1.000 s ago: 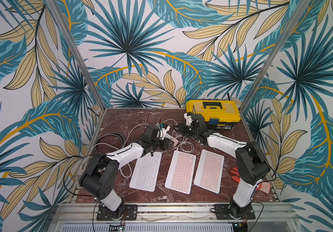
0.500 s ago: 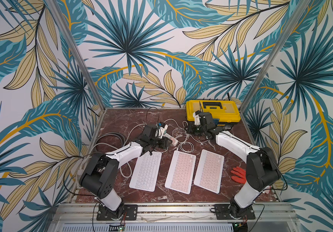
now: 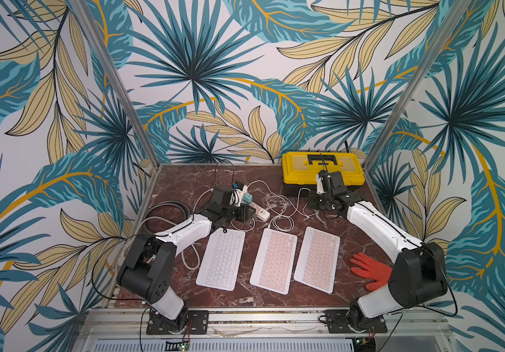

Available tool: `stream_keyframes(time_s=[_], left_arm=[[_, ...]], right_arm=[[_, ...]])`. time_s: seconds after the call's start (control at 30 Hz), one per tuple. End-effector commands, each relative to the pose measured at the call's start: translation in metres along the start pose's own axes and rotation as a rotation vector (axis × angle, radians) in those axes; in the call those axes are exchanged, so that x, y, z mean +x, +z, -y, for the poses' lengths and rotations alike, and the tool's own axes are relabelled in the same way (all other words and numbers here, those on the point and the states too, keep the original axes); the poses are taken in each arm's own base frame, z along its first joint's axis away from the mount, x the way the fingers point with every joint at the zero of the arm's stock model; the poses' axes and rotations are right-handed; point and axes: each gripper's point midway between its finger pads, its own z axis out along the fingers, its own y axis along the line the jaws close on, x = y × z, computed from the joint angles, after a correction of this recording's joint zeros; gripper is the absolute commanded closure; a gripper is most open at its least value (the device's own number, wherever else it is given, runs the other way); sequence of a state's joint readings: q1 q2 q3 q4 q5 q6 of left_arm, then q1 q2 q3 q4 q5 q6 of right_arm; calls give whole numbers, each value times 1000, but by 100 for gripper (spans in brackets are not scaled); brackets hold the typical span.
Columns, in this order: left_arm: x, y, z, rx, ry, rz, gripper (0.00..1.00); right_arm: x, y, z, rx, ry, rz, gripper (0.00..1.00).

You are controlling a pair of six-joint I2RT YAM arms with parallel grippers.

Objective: Unplug the wireless keyboard
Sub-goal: Place the power cord at the center of the board.

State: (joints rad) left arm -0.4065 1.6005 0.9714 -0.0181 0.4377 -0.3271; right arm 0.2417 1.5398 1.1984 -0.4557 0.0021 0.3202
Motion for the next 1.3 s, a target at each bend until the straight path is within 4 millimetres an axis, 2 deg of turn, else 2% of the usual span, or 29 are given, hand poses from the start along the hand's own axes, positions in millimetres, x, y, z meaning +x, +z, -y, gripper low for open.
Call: stream_keyframes(time_s=[0.0,0.13,0.3,0.57,0.73,0.83,1.07,1.27], left_arm=[[-13,-1,4,13,-3,27,100],[-16,10,6,20,-21,16,100],[-22,36,17,17,-31,4,100],[-29,74,6,-46,-107,1,100],[-42,88,-2,-94,-159,37,100],[-45,100,5,-66,-169,28,100],[-44,125,3,-93,-212,28,100],[-36,137,-2,-107,-242,11,100]], right_arm=[[31,19,18,47,-20,-112,97],[43,41,23,37,14,-156,96],[61,68,38,39,79,-208,95],[74,90,60,38,165,-233,89],[69,92,65,48,189,-215,88],[70,92,75,73,222,-215,87],[69,94,88,65,293,-220,81],[62,91,107,87,355,-203,81]])
